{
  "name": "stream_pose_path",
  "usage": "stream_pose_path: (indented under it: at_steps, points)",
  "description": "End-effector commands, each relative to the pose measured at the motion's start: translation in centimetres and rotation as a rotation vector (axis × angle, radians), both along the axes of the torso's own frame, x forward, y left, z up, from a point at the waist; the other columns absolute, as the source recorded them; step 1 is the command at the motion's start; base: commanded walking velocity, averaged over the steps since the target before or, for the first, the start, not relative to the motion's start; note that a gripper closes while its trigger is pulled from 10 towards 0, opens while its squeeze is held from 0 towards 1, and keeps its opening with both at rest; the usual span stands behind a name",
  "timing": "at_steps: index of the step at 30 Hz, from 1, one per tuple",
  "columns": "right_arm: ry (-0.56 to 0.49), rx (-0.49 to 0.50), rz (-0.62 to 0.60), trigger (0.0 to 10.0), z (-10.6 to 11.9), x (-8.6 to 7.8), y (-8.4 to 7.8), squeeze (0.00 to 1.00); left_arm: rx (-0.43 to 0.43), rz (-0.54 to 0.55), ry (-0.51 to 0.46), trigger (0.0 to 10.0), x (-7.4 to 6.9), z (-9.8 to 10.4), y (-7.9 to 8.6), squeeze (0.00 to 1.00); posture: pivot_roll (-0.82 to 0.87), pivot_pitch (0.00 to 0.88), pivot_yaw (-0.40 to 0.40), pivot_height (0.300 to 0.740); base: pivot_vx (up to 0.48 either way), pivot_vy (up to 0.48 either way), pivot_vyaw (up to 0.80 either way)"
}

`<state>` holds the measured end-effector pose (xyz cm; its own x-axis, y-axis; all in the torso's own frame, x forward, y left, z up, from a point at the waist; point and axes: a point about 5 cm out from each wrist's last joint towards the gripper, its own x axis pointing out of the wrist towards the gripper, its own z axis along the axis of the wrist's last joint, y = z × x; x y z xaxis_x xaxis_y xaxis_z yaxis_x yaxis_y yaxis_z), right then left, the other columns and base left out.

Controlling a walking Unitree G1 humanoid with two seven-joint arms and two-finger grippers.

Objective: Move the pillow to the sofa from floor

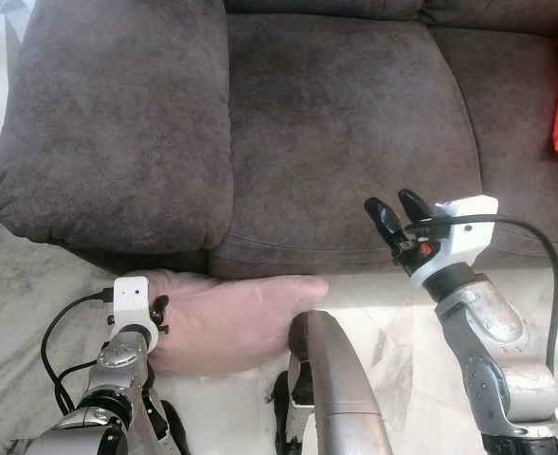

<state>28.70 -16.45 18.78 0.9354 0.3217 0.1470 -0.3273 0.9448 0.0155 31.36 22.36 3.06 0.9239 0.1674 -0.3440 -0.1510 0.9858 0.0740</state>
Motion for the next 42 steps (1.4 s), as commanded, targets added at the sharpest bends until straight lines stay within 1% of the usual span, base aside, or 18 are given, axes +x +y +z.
stream_pose_path:
  at_steps: [1,15,20,23,28,29,30,31,32,34,35,36,37,38,39,40,42]
  points:
    - [0.009,0.000,-0.009,10.0,-0.3,-0.5,-0.4,0.00,-0.005,-0.005,0.111,0.0,-2.0,-2.5,-0.2,0.00,-0.23,0.440,-0.205,0.539,0.000,0.000,0.00]
    - [0.007,0.011,-0.018,10.0,-0.6,0.0,-0.2,0.00,-0.006,0.012,0.100,0.0,-2.1,-2.4,0.1,0.00,-0.20,0.410,-0.187,0.539,0.000,0.000,0.00]
    - [0.007,0.019,-0.026,10.0,-1.0,0.2,0.0,0.00,-0.002,0.005,0.075,0.0,-2.2,-2.4,0.0,0.00,-0.18,0.387,-0.171,0.539,0.000,0.000,0.00]
    - [0.008,0.031,-0.028,10.0,-1.3,0.4,0.3,0.00,0.001,0.014,0.054,0.0,-2.2,-2.2,0.2,0.00,-0.17,0.374,-0.161,0.539,0.000,0.000,0.00]
    - [0.004,0.044,-0.033,10.0,-1.7,1.1,0.8,0.00,0.005,0.054,-0.001,0.0,-2.2,-1.7,0.7,0.00,-0.14,0.328,-0.134,0.539,0.000,0.000,0.00]
    - [0.005,0.048,-0.034,10.0,-1.9,1.3,0.9,0.00,0.001,0.048,-0.034,0.0,-2.0,-1.3,0.5,0.00,-0.13,0.322,-0.131,0.539,0.000,0.000,0.00]
    - [0.007,0.048,-0.035,10.0,-2.1,1.3,0.9,0.00,0.007,0.039,-0.073,10.0,-1.9,-0.9,0.4,0.00,-0.12,0.311,-0.125,0.539,0.000,0.000,0.00]
    - [0.009,0.047,-0.036,10.0,-2.3,1.4,0.9,0.00,0.012,0.034,-0.097,10.0,-1.8,-0.6,0.3,0.00,-0.12,0.307,-0.122,0.539,0.000,0.000,0.00]
    - [0.013,0.047,-0.037,10.0,-2.5,1.4,0.9,0.00,0.005,0.031,-0.151,10.0,-1.6,0.0,0.1,0.00,-0.11,0.291,-0.114,0.539,0.000,0.000,0.00]
    - [0.019,0.047,-0.039,10.0,-2.9,1.5,0.9,0.00,-0.006,0.030,-0.220,10.0,-1.4,0.9,0.0,0.00,-0.10,0.277,-0.107,0.539,0.000,0.000,0.00]
    - [0.019,0.047,-0.039,10.0,-2.9,1.5,0.9,0.00,-0.006,0.030,-0.220,10.0,-1.4,0.9,0.0,0.00,-0.10,0.277,-0.107,0.539,0.000,0.000,0.00]
    - [0.023,0.047,-0.042,10.0,-3.1,1.6,0.9,0.00,-0.006,0.027,-0.252,10.0,-1.3,1.3,-0.1,0.00,-0.10,0.272,-0.104,0.539,0.000,0.000,0.00]
    - [0.033,0.048,-0.047,10.0,-3.7,1.9,1.1,0.00,0.005,0.008,-0.328,10.0,-0.9,2.6,-0.5,0.00,-0.07,0.235,-0.087,0.539,0.000,0.000,0.00]
    - [0.033,0.048,-0.047,10.0,-3.7,1.9,1.1,0.00,0.005,0.008,-0.328,10.0,-0.9,2.6,-0.5,0.00,-0.07,0.235,-0.087,0.539,0.000,0.000,0.00]
    - [0.037,0.048,-0.050,10.0,-4.1,2.1,1.2,0.00,0.005,-0.001,-0.383,10.0,-0.8,3.6,-0.9,0.00,-0.06,0.221,-0.079,0.539,0.000,0.000,0.00]
    - [0.037,0.048,-0.050,10.0,-4.1,2.1,1.2,0.00,0.005,-0.001,-0.383,10.0,-0.8,3.6,-0.9,0.00,-0.06,0.221,-0.079,0.539,0.000,0.000,0.00]
    - [0.036,0.049,-0.050,10.0,-4.4,2.3,1.4,0.00,-0.007,-0.007,-0.417,10.0,-0.6,4.3,-1.2,0.00,-0.05,0.199,-0.068,0.539,0.000,0.000,0.00]
